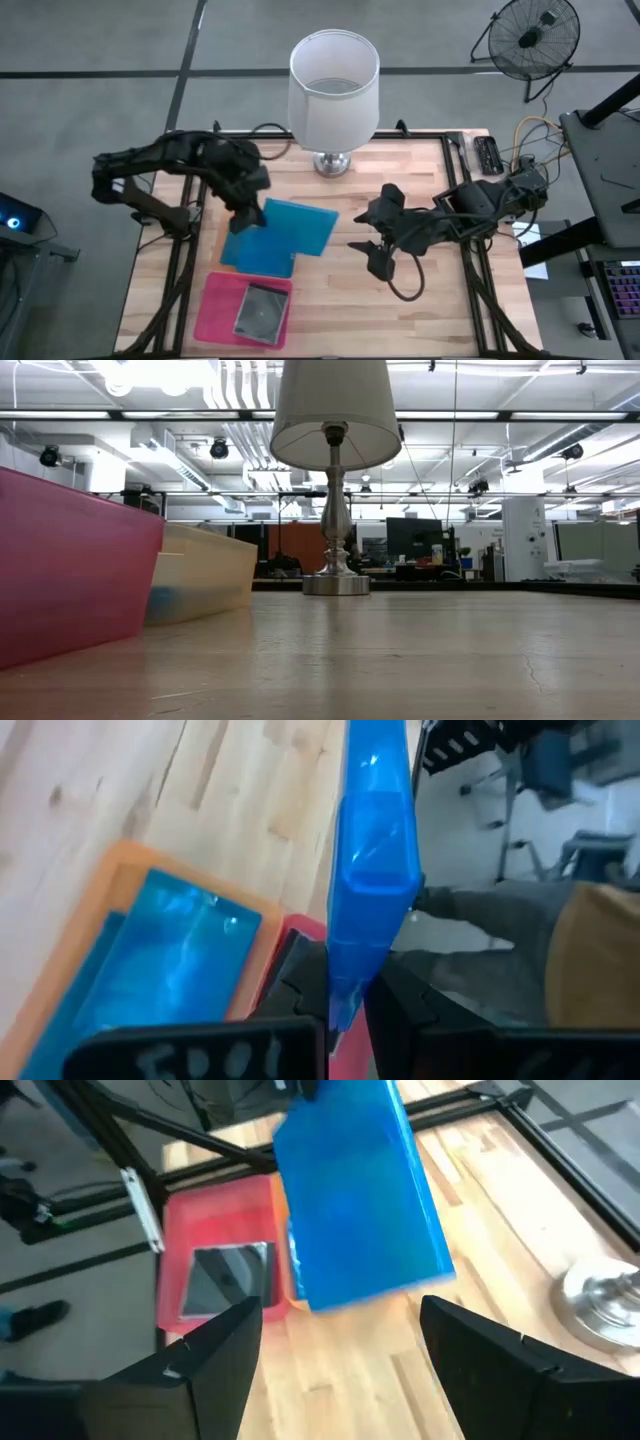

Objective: Pick & place jewel cases by type
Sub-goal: Put the blue CD case into the orange bin

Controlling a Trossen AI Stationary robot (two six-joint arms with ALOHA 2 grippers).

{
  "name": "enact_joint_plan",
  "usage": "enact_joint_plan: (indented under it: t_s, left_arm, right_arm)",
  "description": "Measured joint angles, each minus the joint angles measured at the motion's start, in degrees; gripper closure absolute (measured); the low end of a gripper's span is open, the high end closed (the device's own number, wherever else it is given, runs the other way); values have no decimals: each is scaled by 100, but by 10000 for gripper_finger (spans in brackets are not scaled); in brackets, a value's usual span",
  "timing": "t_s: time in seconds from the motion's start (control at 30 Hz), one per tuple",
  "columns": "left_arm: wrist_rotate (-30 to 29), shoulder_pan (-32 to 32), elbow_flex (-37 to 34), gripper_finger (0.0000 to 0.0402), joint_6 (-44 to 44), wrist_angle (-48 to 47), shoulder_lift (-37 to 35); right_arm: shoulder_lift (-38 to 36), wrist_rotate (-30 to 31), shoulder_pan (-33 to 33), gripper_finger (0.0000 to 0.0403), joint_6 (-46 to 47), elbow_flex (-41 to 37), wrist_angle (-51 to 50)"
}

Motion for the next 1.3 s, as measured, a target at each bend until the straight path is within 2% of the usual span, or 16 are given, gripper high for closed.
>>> enact_joint_plan:
  t_s: [0.33, 0.57, 0.73, 0.9, 1.0, 1.13, 1.3]
  left_arm:
    - [559, 715, -2354, 392, -726, 996, -1813]
    - [584, 814, -3750, 393, -1333, 1243, -2833]
    - [584, 814, -4487, 393, -1706, 1313, -3422]
    - [562, 814, -4832, 393, -2024, 1330, -3849]
    - [393, 814, -4860, 393, -2530, 1261, -3985]
    - [-149, 809, -4755, 393, -3400, 668, -3988]
    - [-326, 808, -4491, 393, -4097, 183, -3780]
  right_arm:
    - [7, 62, 37, 149, 9, -92, -4]
    - [9, 65, 40, 143, 100, -108, 8]
    - [9, 66, 38, 136, 220, -197, 23]
    - [11, 62, 38, 138, 323, -335, 32]
    - [11, 62, 38, 142, 323, -429, 35]
    - [11, 95, 36, 144, 428, -573, 62]
    - [11, 538, 23, 138, 863, -897, 159]
